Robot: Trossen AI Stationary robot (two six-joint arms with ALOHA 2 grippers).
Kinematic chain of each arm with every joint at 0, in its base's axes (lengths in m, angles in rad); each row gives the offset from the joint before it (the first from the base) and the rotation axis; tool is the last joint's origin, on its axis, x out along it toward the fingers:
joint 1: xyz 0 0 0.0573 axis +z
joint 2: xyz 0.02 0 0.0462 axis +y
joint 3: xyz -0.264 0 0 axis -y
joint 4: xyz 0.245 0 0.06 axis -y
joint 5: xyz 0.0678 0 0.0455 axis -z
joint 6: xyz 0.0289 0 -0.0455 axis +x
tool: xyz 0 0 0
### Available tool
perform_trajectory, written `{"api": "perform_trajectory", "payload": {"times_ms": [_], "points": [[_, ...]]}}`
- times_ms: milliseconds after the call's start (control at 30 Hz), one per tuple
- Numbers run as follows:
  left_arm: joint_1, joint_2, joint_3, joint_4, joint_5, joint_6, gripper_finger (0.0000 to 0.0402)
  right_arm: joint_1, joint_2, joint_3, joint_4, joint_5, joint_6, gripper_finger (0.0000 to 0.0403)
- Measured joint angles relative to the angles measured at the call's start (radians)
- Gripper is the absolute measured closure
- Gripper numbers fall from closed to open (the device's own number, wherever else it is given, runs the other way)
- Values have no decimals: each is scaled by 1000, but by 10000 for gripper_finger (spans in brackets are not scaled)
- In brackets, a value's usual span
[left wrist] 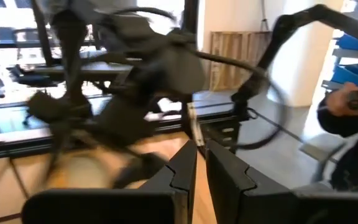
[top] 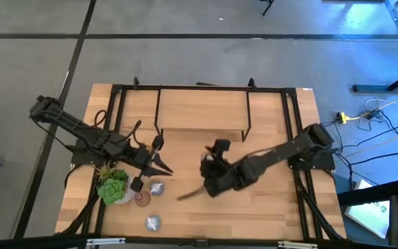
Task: Pick & Place candle stick holders
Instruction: Put the orange candle on the shelf
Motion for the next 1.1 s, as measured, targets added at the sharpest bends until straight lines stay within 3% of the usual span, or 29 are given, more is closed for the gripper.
{"api": "perform_trajectory", "payload": {"times_ms": [367,633,900,1100], "points": [[-86,0,0,7,-83,-6,371,-263,0,145,-23,-127,-314,109],[-155,2,0,21,-122,-26,371,-551,-1,220,-77,-581,-468,109],[-208,41,0,96,-116,20,371,-805,-1,232,-70,-1074,-458,109],[-209,45,0,106,-119,27,371,-866,6,232,-50,-1119,-427,109]]}}
